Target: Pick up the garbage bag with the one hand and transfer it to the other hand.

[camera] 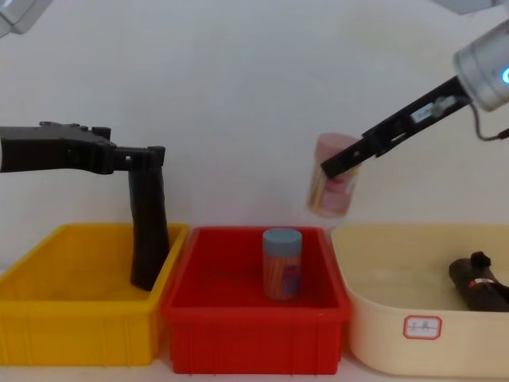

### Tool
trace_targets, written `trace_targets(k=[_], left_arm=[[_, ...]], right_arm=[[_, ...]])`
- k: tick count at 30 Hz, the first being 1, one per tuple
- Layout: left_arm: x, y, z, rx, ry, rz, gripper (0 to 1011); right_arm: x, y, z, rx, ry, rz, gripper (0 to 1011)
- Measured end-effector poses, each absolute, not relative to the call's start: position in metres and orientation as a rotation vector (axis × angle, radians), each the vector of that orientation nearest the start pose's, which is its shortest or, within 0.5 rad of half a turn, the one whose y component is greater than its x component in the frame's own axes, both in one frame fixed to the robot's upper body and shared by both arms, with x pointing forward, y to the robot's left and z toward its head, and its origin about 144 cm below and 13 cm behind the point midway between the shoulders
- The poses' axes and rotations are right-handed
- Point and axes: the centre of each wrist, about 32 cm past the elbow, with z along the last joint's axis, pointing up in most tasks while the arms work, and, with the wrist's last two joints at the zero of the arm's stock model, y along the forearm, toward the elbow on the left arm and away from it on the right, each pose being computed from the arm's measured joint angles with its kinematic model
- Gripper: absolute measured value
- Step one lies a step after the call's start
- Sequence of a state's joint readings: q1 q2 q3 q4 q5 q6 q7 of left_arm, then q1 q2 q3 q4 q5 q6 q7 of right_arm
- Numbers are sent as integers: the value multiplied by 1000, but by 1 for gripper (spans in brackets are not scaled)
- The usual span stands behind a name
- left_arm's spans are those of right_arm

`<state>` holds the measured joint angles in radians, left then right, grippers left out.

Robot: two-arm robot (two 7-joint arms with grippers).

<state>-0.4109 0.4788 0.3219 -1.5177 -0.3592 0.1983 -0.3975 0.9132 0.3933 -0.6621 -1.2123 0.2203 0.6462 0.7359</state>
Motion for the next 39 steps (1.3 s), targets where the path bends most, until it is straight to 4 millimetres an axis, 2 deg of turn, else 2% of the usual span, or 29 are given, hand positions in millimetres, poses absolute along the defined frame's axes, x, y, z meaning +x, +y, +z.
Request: trace_targets(k=[14, 24, 39], left_arm=[[547, 281, 1263, 157, -144, 947, 1000], [547, 281, 1263, 157, -144, 947, 1000], [547, 281, 1263, 157, -144, 947, 1000]], right_arm=[[606, -249, 1357, -617, 65, -826, 666], [598, -261, 1334, -636, 139, -890, 666], [599, -264, 1302, -674, 204, -908, 666]])
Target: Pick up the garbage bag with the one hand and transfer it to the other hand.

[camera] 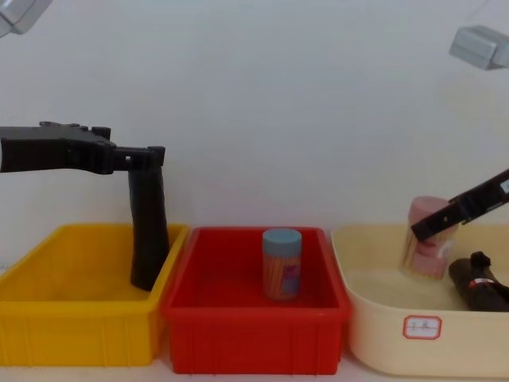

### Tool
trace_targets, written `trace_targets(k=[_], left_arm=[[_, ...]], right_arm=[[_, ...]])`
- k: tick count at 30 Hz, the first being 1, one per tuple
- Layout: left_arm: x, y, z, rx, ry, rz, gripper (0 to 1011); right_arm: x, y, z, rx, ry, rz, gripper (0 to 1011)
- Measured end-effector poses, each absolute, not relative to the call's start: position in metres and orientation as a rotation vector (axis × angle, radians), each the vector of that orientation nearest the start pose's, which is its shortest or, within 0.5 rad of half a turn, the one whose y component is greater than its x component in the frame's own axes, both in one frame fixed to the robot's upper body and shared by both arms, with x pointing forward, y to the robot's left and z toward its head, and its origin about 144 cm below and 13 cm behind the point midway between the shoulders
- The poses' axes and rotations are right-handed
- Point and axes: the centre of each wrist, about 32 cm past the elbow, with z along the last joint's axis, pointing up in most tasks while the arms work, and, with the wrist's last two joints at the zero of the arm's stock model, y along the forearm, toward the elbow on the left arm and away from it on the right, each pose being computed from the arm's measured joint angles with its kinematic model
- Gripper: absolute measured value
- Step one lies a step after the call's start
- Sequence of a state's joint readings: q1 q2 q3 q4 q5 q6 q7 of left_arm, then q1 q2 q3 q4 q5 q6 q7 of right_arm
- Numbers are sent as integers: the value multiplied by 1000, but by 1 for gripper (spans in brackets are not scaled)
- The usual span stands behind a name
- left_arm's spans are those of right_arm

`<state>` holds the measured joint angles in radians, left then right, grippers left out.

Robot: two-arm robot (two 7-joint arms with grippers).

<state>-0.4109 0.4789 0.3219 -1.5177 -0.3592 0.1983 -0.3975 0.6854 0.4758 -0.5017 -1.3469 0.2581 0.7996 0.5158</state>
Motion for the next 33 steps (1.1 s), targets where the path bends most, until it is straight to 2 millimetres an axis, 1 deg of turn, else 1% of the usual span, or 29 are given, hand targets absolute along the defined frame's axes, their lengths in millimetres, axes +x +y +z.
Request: trace_targets(k=[2, 4, 6, 8, 9, 11, 12, 15, 27, 33], left_arm=[[547, 281, 1263, 157, -144, 947, 1000], [547, 281, 1263, 157, -144, 947, 1000], [547, 281, 1263, 157, -144, 947, 1000], [547, 281, 1263, 157, -144, 947, 1000], [547, 281, 1263, 157, -144, 947, 1000], [547, 281, 1263, 157, -144, 947, 1000], [547, 281, 1263, 157, -144, 947, 1000], [547, 281, 1263, 157, -144, 947, 1000], [547, 281, 1263, 156, -144, 947, 1000], [549, 280, 1263, 145, -152, 942, 1000]], right_arm=[[600, -264, 1299, -681, 207, -906, 669], [600, -263, 1297, -685, 210, -904, 695], [600, -263, 1294, -691, 214, -902, 790], [600, -263, 1293, -693, 215, -901, 808], [601, -263, 1291, -697, 216, -900, 863], [601, -263, 1291, -698, 217, -900, 893], [601, -262, 1288, -703, 219, -898, 958], [601, -262, 1286, -707, 222, -897, 1001], [601, -262, 1283, -713, 226, -895, 1001], [599, -262, 1286, -694, 212, -906, 1001]])
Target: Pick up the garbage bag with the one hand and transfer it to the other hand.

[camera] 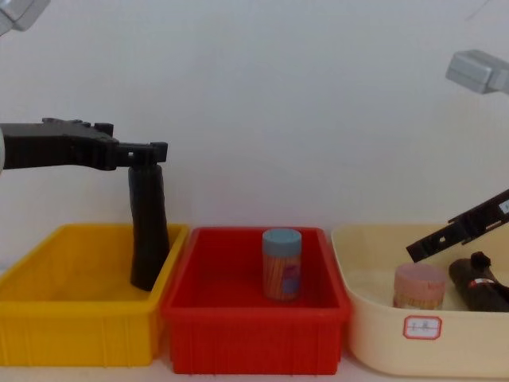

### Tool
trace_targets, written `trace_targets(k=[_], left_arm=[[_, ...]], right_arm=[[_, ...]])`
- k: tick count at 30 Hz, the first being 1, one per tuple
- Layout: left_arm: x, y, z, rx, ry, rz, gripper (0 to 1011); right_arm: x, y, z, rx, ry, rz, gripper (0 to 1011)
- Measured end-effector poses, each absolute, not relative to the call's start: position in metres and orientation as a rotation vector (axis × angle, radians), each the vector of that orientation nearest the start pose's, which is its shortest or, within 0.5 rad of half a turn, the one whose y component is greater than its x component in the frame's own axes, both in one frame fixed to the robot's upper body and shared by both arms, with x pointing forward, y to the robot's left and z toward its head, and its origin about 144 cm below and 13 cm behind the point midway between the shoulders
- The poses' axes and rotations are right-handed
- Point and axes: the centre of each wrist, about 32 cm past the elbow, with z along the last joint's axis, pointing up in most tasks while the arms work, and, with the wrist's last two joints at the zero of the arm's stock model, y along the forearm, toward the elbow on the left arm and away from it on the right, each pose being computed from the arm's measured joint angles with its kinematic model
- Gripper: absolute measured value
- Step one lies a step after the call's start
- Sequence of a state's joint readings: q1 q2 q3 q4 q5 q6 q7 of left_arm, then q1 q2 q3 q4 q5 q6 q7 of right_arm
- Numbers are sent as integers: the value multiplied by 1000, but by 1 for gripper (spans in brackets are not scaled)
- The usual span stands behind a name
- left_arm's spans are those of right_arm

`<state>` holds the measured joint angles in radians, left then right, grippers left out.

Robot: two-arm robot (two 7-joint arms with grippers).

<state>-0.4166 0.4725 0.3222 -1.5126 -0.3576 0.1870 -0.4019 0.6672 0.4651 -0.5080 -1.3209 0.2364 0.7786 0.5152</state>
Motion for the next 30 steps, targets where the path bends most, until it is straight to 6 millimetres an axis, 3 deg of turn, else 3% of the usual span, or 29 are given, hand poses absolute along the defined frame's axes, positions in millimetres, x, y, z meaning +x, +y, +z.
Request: trace_targets(k=[16, 30], left_arm=[[561, 270, 1268, 82, -179, 890, 1000], [574, 254, 1272, 38, -144, 830, 1000]], right_arm=[[582, -257, 1304, -576, 97, -1027, 1001], [566, -238, 1295, -492, -20, -1143, 1001]])
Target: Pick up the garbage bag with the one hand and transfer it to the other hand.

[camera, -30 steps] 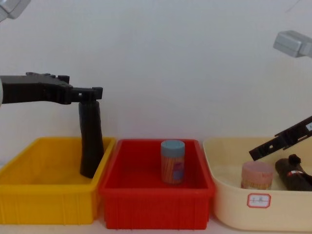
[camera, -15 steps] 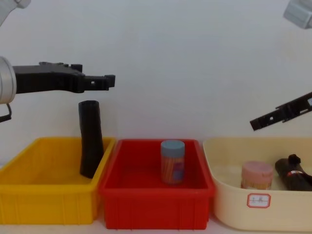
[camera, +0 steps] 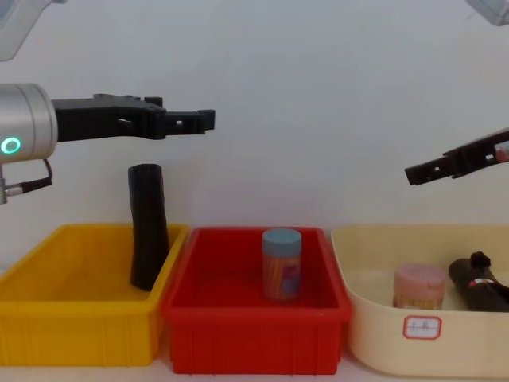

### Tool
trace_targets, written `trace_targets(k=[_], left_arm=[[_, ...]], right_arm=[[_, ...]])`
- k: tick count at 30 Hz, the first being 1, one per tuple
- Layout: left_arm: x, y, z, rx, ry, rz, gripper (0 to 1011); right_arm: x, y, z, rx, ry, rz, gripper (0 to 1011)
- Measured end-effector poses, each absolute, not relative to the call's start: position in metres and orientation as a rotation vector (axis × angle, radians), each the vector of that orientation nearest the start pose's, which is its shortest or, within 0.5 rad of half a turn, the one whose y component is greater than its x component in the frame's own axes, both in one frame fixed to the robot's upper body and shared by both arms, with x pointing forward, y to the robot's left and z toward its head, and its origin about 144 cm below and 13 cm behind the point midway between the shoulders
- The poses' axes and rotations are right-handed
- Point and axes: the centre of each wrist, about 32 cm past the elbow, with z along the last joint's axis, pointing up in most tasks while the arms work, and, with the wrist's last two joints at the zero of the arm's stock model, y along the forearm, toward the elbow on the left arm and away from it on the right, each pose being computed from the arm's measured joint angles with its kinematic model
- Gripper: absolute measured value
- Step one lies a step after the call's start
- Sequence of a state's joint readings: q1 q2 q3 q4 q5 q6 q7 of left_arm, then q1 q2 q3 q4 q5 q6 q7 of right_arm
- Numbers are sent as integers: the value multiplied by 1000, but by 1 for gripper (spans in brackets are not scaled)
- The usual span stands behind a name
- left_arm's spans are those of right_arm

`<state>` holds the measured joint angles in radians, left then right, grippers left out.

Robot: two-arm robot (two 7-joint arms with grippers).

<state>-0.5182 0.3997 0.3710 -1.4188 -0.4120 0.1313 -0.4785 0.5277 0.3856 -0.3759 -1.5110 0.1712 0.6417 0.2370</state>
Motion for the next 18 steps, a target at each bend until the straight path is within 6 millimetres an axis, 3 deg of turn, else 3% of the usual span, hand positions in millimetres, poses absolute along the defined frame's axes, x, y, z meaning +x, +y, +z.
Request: trace_targets(k=[18], left_arm=[[584, 234, 1271, 26, -92, 767, 1000]], right_arm=[[547, -215, 1285, -430, -109, -1169, 1000]])
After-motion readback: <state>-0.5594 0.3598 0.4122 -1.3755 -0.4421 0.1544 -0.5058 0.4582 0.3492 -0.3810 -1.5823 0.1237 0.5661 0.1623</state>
